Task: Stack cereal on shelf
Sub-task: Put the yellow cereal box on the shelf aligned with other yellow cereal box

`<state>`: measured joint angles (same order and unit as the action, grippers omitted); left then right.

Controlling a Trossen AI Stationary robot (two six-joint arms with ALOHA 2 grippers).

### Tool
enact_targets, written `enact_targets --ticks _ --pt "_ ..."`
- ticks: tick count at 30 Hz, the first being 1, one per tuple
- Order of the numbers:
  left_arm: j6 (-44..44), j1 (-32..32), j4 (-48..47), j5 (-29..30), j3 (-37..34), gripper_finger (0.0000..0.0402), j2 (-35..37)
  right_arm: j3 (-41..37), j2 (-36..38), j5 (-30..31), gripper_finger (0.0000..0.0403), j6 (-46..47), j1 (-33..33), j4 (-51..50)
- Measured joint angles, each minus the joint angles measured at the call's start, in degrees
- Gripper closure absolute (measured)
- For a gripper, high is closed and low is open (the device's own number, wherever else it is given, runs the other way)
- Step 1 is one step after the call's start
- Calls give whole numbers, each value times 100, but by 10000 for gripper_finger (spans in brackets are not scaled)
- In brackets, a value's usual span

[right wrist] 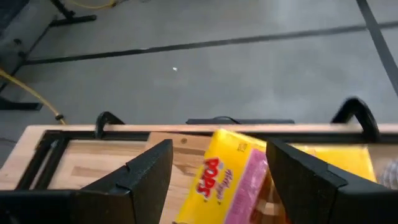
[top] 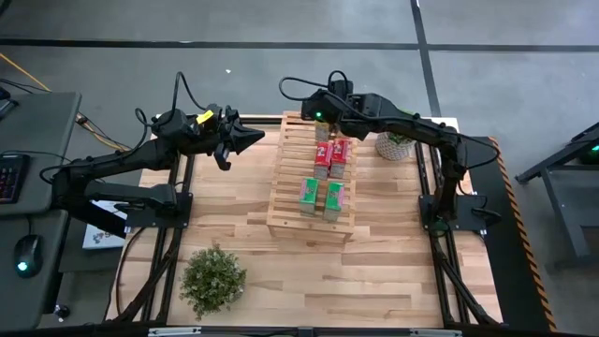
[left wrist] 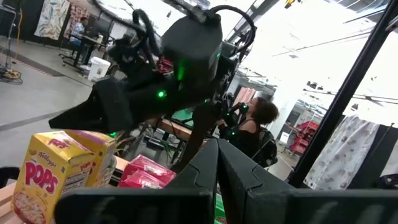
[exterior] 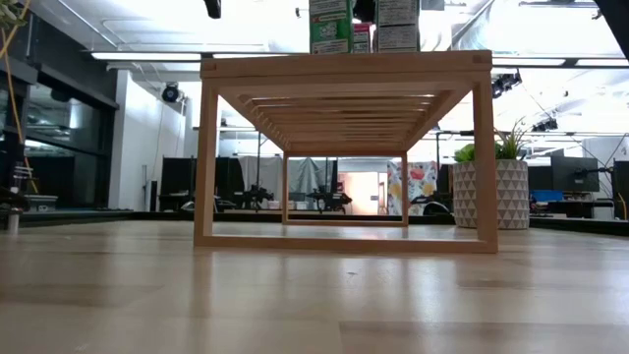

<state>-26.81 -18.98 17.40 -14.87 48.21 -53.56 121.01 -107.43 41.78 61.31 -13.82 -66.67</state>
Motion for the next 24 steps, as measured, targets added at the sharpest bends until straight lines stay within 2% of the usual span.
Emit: enact_targets --ticks 8,11,15,18,20,22,24 --pt "0 -2 -10 2 4 402 0 11 490 -307 153 -1627 -24 721" --pt "32 -5 -28 3 4 401 0 11 745 -454 172 -2049 -42 633" --pt "51 -25 -23 223 4 402 0 11 1048 -590 238 -2258 -30 -124" --pt "50 -124 -1 650 4 402 -24 11 1245 -541 314 -2043 56 -1089" --pt "8 -272 -27 715 72 401 -140 9 1334 -490 372 -1778 152 -1812" --pt "-149 -464 -197 568 274 402 -364 5 1407 -466 391 -1537 286 -2359" --pt "-160 -646 -409 170 616 402 -729 -136 1546 -505 384 -1540 456 -2249"
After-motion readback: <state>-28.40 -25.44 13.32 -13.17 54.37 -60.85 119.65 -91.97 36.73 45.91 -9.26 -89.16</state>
